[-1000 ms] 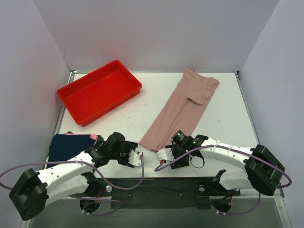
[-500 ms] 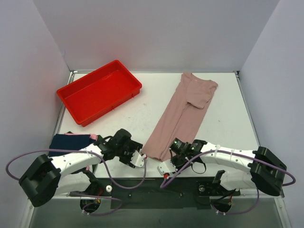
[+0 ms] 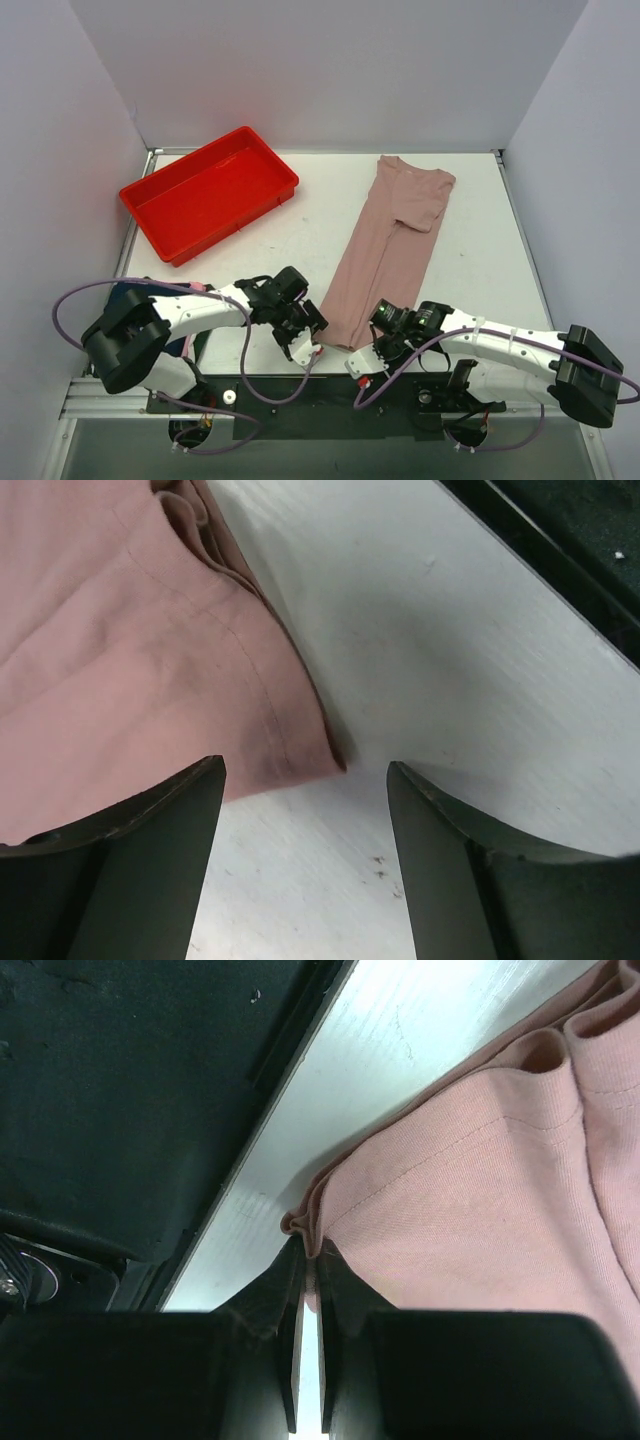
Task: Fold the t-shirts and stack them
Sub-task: Grab the bottom of the folded rectangular tshirt with both arms, then fold the folded rectangular tshirt in 1/3 of the way, then grab one side of the 2/3 rectangular tshirt with both arms
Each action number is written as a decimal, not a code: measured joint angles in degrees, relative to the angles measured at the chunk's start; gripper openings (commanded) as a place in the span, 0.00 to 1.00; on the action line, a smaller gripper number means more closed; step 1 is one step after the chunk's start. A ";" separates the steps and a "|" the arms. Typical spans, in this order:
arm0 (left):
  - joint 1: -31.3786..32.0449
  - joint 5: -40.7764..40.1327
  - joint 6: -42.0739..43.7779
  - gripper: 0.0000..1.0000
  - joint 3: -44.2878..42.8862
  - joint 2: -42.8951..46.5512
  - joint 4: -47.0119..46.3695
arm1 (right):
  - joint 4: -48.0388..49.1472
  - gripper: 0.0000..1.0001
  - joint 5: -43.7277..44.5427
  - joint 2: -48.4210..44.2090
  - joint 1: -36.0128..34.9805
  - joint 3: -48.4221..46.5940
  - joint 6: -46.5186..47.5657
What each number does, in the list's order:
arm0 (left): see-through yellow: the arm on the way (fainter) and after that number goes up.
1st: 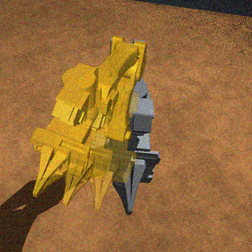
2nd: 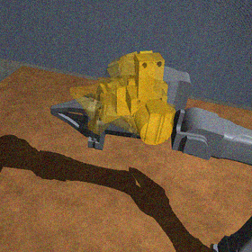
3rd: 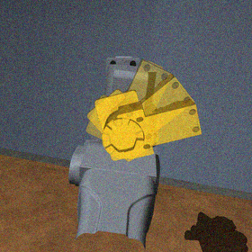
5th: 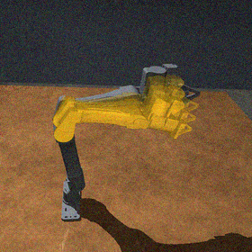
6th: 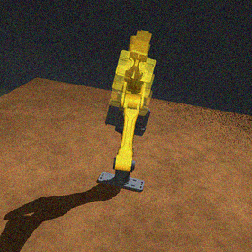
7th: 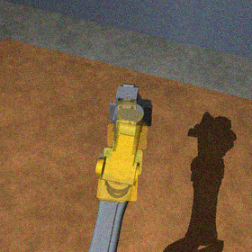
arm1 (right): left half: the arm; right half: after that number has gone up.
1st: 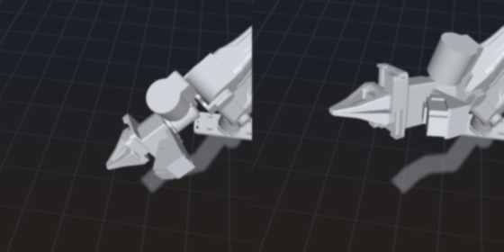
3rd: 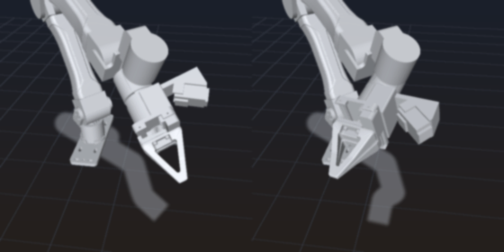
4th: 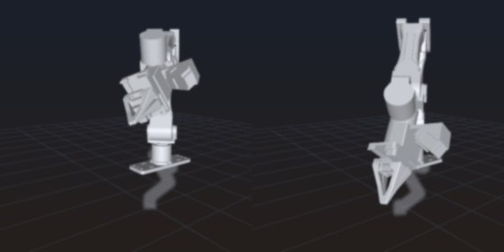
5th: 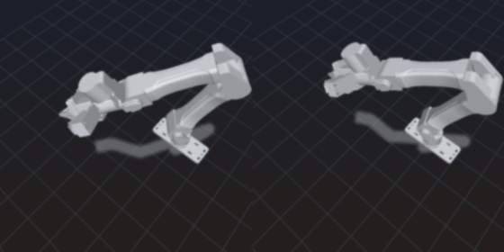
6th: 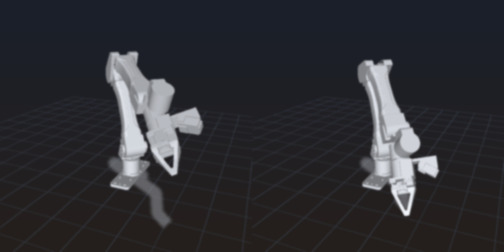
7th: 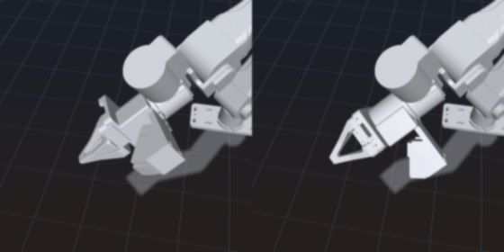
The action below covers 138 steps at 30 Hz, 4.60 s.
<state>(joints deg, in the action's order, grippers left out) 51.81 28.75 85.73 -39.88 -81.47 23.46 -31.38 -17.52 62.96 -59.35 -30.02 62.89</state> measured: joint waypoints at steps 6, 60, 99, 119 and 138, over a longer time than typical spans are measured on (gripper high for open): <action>1.16 -0.13 0.66 0.60 -1.75 -4.44 -5.84 | -0.39 0.00 0.20 -1.68 0.00 0.31 -0.79; -10.10 -7.76 -49.66 0.00 -41.46 -30.05 -10.67 | 11.26 0.00 -11.08 8.48 51.45 -12.68 -38.62; -12.17 -9.66 -44.17 0.75 -39.15 -36.74 -31.45 | 18.95 0.33 -4.90 26.84 58.58 -24.70 -46.12; -11.72 2.03 -42.34 0.38 -44.61 -34.49 -0.94 | 16.55 0.00 -13.66 35.71 58.95 -27.50 -74.10; -6.54 -6.21 -25.35 0.48 -36.89 -30.58 7.56 | 5.92 0.51 -2.36 46.60 58.88 -47.23 -72.02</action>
<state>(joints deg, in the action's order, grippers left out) 45.28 22.55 60.38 -76.77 -112.05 31.03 -25.45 -19.88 109.56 -0.47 -77.25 -9.13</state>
